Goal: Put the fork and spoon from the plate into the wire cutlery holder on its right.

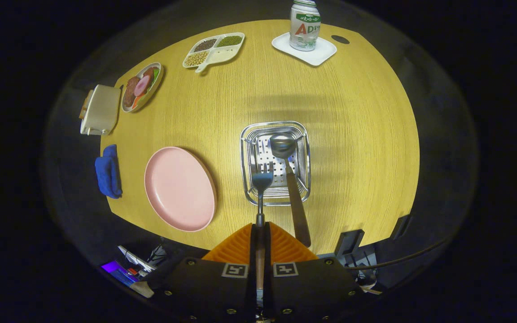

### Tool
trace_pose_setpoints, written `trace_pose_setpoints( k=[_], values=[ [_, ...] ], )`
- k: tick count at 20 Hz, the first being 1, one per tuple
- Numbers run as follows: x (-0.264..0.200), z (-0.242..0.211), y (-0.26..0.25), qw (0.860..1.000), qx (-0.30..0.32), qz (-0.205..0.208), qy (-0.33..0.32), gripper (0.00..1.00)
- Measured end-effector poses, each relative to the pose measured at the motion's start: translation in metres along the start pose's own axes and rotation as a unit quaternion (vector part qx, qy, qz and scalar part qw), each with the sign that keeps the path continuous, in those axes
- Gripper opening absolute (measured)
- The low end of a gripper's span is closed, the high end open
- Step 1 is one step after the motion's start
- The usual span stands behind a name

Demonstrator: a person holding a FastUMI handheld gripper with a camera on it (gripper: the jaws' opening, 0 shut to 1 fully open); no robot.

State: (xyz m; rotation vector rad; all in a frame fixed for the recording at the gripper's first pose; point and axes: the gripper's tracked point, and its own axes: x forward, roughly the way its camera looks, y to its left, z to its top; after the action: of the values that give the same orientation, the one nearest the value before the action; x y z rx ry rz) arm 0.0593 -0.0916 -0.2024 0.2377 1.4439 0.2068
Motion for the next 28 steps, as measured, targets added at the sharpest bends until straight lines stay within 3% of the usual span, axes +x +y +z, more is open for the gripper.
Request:
trace_pose_setpoints(
  k=[4,22,23,24,28],
  values=[
    [-0.004,0.002,0.0,1.0,0.018,0.004,-0.013,0.1],
    [-0.015,0.0,0.002,0.999,0.036,0.022,-0.034,0.1],
    [-0.014,0.001,0.002,0.998,0.039,0.024,-0.038,0.14],
    [-0.015,0.003,0.004,0.998,0.042,0.028,-0.039,0.25],
    [-0.014,0.005,0.005,0.997,0.047,0.033,-0.043,0.25]
  ],
)
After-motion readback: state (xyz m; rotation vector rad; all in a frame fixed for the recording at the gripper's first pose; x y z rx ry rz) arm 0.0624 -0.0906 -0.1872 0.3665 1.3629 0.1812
